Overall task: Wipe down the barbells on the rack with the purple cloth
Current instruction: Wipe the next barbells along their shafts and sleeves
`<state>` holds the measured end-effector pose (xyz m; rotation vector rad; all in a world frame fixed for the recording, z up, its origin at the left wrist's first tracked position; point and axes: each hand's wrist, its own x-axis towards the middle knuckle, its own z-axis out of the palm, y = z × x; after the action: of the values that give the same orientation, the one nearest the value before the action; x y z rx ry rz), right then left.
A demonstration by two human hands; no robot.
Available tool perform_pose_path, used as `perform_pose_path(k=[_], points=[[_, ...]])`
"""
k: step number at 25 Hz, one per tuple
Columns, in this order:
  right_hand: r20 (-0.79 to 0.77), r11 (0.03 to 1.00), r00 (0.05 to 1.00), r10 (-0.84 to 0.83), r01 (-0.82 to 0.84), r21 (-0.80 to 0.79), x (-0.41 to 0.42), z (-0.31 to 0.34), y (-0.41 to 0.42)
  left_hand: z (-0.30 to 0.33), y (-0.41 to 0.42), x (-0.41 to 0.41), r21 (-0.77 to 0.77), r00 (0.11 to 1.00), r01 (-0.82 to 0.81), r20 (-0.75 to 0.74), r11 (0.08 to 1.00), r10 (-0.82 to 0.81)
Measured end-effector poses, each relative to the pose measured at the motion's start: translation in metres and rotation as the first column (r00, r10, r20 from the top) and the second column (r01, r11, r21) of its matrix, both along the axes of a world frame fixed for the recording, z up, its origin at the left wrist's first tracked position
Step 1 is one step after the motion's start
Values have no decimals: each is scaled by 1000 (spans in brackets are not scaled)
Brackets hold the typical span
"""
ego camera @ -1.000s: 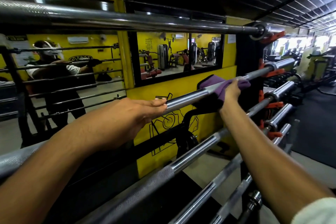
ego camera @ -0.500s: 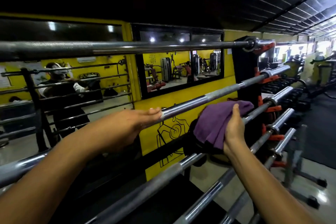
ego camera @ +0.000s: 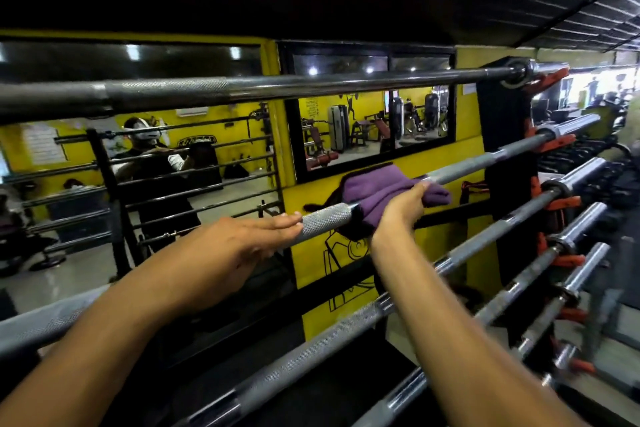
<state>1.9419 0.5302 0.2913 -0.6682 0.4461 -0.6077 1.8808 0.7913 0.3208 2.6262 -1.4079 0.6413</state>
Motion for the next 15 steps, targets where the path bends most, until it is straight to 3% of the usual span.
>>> perform_pose_path(k=[3, 5, 11, 15], points=[[21, 988, 989, 147, -146, -41, -21, -22, 71, -1, -2, 1, -29, 1000, 25, 15, 999, -25], [46, 985, 986, 160, -157, -73, -26, -29, 85, -1, 0, 0, -27, 999, 15, 40, 1000, -14], [-59, 979, 996, -60, 47, -197, 10, -11, -25, -2, -2, -1, -41, 999, 4, 54, 999, -2], [-117, 956, 992, -36, 1, -292, 12, -22, -19, -3, -4, 0, -63, 997, 15, 80, 998, -10]])
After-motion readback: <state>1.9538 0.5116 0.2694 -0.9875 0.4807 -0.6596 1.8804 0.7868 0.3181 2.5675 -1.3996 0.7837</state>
